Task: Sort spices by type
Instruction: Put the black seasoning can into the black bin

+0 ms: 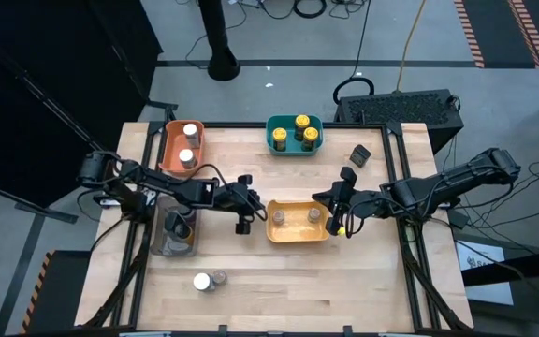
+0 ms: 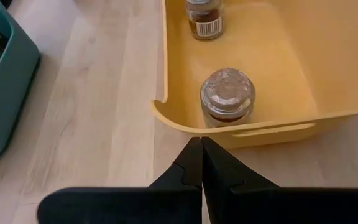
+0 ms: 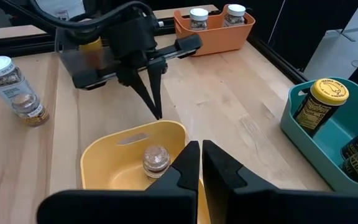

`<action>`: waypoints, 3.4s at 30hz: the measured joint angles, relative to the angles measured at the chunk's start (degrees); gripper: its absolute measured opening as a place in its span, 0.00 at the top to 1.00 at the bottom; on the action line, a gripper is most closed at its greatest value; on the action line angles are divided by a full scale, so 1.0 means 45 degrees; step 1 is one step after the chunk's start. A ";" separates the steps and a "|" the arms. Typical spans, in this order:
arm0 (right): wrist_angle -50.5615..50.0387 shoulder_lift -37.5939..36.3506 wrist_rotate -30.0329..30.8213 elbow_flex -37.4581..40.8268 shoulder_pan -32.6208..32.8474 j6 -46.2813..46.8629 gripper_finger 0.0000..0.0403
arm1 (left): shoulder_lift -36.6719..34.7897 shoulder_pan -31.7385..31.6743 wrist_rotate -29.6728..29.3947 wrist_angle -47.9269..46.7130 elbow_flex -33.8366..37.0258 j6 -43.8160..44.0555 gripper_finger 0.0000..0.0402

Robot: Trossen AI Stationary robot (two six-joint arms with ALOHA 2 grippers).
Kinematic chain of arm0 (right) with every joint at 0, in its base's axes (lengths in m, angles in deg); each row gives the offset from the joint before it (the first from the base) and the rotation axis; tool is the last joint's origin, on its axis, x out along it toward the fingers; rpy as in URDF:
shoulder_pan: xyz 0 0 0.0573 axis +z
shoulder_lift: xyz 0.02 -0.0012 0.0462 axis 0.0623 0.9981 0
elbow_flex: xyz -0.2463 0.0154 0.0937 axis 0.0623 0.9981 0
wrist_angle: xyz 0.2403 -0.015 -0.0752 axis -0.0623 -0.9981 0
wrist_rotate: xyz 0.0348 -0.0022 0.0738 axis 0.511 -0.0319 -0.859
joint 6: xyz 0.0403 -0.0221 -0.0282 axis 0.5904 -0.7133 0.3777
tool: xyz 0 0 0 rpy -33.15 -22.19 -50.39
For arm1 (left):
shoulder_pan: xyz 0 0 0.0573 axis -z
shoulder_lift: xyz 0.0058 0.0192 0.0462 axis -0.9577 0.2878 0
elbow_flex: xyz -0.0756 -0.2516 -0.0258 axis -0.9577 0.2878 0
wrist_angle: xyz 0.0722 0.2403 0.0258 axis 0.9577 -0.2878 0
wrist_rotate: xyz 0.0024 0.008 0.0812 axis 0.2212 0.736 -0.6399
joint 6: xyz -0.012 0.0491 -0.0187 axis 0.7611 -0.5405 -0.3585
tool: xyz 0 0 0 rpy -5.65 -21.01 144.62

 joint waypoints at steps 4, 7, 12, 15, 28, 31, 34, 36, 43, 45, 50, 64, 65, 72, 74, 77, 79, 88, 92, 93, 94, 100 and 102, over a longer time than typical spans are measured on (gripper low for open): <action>-0.0004 0.0000 0.0000 0.0000 0.0000 0.0009 1.00 | 0.0000 -0.0121 -0.0108 0.0061 0.0000 -0.0134 1.00; -0.0043 0.0000 0.0070 0.0000 0.0003 0.0114 1.00 | -0.0082 -0.0114 -0.0564 -0.0190 0.0000 -0.0177 1.00; -0.1003 0.0000 0.1706 -0.0001 -0.0086 0.1992 1.00 | -0.1092 0.0189 -0.0971 -0.1169 0.0005 -0.0234 1.00; -0.2005 0.0000 0.2073 -0.0005 -0.0588 0.3730 1.00 | -0.2135 0.0581 -0.1251 -0.1493 0.0005 -0.0328 1.00; -0.1038 0.0021 0.0142 -0.0195 -0.2723 0.3807 1.00 | -0.7309 0.1775 -0.2426 -0.3516 0.0000 -0.0941 0.98; -0.1054 0.0171 -0.0018 -0.0452 -0.2891 0.3368 1.00 | -0.8142 0.1880 -0.2673 -0.3982 0.0000 -0.0605 0.98; -0.2225 0.0170 -0.0087 -0.1241 -0.3514 0.3747 1.00 | -0.8739 0.1911 -0.3003 -0.4339 0.0000 -0.0577 0.98; -0.4131 0.0244 -0.0050 -0.2221 -0.4269 0.4372 1.00 | -0.9062 0.1911 -0.3434 -0.4432 0.0000 -0.0815 0.98; -1.1535 0.1937 -0.0238 -0.6454 -0.7342 0.5447 1.00 | -0.9886 0.1906 -0.5441 -0.4216 0.0000 -0.2379 0.98; -1.2664 0.2525 -0.1099 -0.7188 -0.8268 0.5271 1.00 | -0.9984 0.1905 -0.5908 -0.4022 0.0000 -0.2801 0.98; -1.3418 0.3898 -0.4128 -0.7485 -1.0535 0.3024 1.00 | -1.0044 0.1891 -0.6220 -0.4130 0.0000 -0.3603 0.98; -1.4348 0.6099 -0.4751 -0.7470 -1.3356 -0.0103 0.97 | -1.0044 0.1891 -0.6305 -0.5205 0.0010 -0.3248 0.98; -1.4362 0.6141 -0.4760 -0.7474 -1.3372 -0.0200 0.95 | -1.0049 0.1891 -0.6315 -0.5136 0.0010 -0.3340 0.98; -1.4022 0.6207 -0.4668 -0.7470 -1.3447 -0.0681 0.66 | -1.0044 0.1891 -0.6131 -0.5137 0.0010 -0.3552 0.98; -1.3959 0.6212 -0.4452 -0.7466 -1.3522 -0.0733 0.57 | -1.0044 0.1891 -0.6017 -0.5138 0.0010 -0.3547 0.98; -1.3421 0.6198 -0.4365 -0.7149 -1.3653 -0.1000 0.44 | -1.0044 0.1891 -0.5991 -0.5182 0.0010 -0.3547 0.98; -1.3234 0.6207 -0.4386 -0.6777 -1.3736 -0.1135 0.38 | -1.0044 0.1891 -0.5970 -0.5225 0.0010 -0.3547 0.98; -1.1920 0.6203 -0.4421 -0.4526 -1.3957 -0.2329 0.31 | -1.0044 0.1891 -0.5915 -0.5211 0.0010 -0.3547 0.98; -1.0656 0.6203 -0.4425 -0.3656 -1.4158 -0.2661 0.31 | -1.0044 0.1891 -0.5531 -0.5134 0.0010 -0.3552 0.98; -1.0451 0.6203 -0.4423 -0.3463 -1.4241 -0.2735 0.31 | -1.0044 0.1891 -0.5406 -0.5106 0.0010 -0.3552 0.98; -1.0161 0.6203 -0.4436 -0.3270 -1.4292 -0.2837 0.31 | -1.0044 0.1891 -0.5297 -0.5081 0.0010 -0.3555 0.98; -0.9216 0.6203 -0.5105 -0.2599 -1.4313 -0.3283 0.37 | -1.0044 0.1891 -0.5204 -0.5050 0.0010 -0.3557 0.98; -0.9205 0.6203 -0.5095 -0.2599 -1.4199 -0.3261 0.45 | -1.0044 0.1891 -0.5203 -0.5050 0.0010 -0.3557 0.98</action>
